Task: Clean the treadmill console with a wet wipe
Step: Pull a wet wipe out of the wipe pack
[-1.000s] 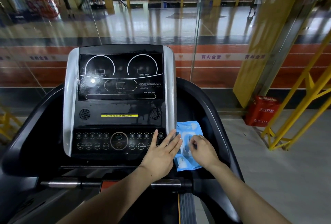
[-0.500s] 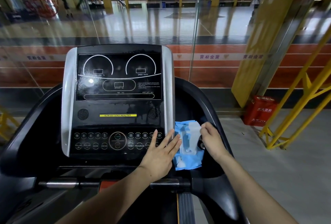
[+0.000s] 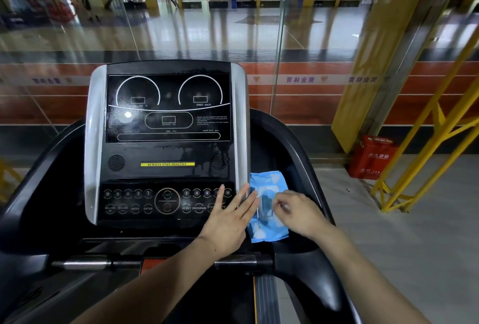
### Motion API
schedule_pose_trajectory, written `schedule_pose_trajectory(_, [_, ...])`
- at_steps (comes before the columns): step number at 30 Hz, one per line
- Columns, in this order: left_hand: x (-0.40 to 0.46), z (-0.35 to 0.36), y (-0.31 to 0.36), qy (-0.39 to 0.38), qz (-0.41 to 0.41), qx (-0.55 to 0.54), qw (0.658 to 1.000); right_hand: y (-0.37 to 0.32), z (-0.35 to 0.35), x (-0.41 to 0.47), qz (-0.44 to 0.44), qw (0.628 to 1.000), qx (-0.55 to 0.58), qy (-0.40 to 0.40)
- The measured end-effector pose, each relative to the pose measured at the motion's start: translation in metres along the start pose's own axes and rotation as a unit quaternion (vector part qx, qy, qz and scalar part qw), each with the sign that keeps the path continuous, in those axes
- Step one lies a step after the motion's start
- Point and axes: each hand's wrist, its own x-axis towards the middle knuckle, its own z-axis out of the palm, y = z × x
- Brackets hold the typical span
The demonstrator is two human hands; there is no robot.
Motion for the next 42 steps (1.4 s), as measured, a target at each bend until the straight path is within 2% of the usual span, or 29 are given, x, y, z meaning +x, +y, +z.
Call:
schedule_pose_trajectory(2, [0.0,0.001,0.0,-0.001,0.0,0.004,1.0,0.001,0.005,-0.002,-0.03,0.992,-0.092,-0.082])
schedule_pose_trajectory(3, [-0.001,0.001,0.0,0.0,0.0,0.007,1.0,0.001,0.007,-0.003,-0.038,0.987,-0.125,-0.098])
schedule_pose_trajectory(10, [0.001,0.004,0.001,0.007,-0.005,0.0,1.0,0.007,0.012,-0.006,-0.038,0.992,-0.123,-0.006])
schedule_pose_trajectory(15, [0.0,0.005,0.002,0.006,-0.006,0.006,1.0,0.007,0.014,-0.009,-0.025,0.986,-0.15,-0.073])
schedule_pose_trajectory(20, [0.0,0.005,0.002,0.003,-0.006,0.002,1.0,0.005,0.017,-0.005,0.005,0.988,-0.145,-0.046])
schedule_pose_trajectory(26, [0.0,0.0,0.002,-0.007,-0.006,0.001,1.0,-0.004,0.019,0.007,0.055,0.979,-0.177,-0.09])
schedule_pose_trajectory(34, [-0.001,-0.005,0.004,-0.008,-0.007,0.002,1.0,-0.007,0.023,0.005,0.078,0.975,-0.193,-0.08])
schedule_pose_trajectory(38, [0.0,-0.007,0.005,-0.007,-0.005,0.017,1.0,-0.006,0.023,0.01,0.084,0.98,-0.155,-0.093])
schedule_pose_trajectory(40, [0.001,-0.009,0.006,-0.007,0.0,0.038,0.999,-0.001,0.018,0.01,0.084,0.991,-0.072,-0.08])
schedule_pose_trajectory(42, [0.003,-0.012,0.009,-0.007,0.008,0.064,0.998,0.004,0.011,0.006,0.082,0.996,0.025,-0.023])
